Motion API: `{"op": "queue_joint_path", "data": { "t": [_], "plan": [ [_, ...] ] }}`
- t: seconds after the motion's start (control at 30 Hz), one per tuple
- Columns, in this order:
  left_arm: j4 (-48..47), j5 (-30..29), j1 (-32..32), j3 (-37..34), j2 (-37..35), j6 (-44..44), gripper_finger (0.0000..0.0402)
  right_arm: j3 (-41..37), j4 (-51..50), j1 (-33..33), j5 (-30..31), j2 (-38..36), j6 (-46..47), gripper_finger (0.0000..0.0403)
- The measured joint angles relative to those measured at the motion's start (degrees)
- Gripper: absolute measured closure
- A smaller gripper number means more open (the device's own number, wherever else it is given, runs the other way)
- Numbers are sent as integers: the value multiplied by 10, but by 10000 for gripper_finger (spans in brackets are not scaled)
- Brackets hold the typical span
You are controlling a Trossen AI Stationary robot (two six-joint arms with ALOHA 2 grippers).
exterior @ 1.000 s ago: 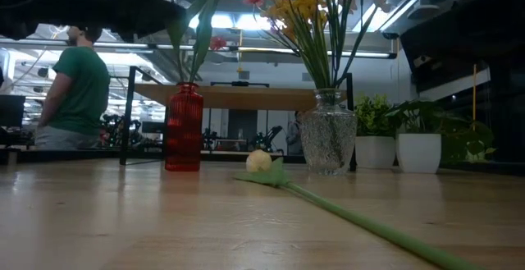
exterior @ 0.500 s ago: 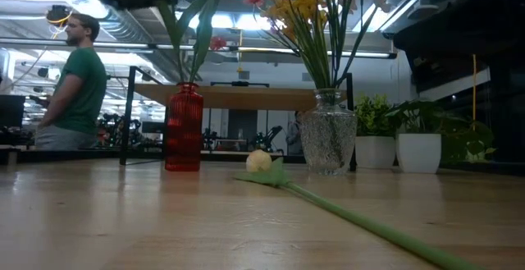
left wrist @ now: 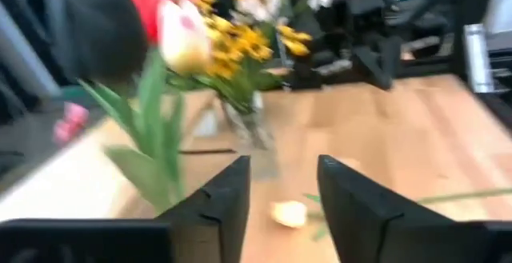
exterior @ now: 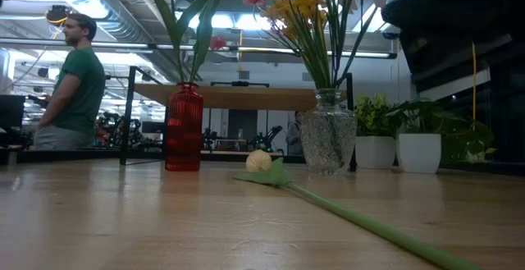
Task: Pick and place flowers into a vace then onto a shelf
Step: Put the yellow flower into the red flower vase
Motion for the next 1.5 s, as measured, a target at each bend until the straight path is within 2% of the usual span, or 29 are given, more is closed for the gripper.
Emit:
{"op": "queue_joint_path", "data": {
  "t": [0.17,0.33,0.47,0.57,0.73,0.9,1.03,1.23,1.5],
  "plan": [
    [-48,5,-42,0,24,-93,330,61,-107,0,0,0,-27,395],
    [-67,62,-51,0,60,-135,394,157,-298,0,1,0,22,396],
    [-67,89,-46,0,100,-174,399,234,-444,1,39,10,144,399],
    [-56,110,-45,0,133,-201,400,292,-532,7,54,53,197,400],
    [-7,111,-45,0,183,-176,399,415,-649,9,44,145,249,401],
    [37,111,-45,0,208,-159,398,536,-811,9,43,213,370,397],
    [41,112,-45,0,211,-159,398,583,-836,9,38,252,406,396],
    [39,118,-48,0,211,-166,398,596,-835,9,13,273,420,386],
    [40,121,-47,0,211,-144,398,596,-832,9,3,280,425,296]
  ]
}}
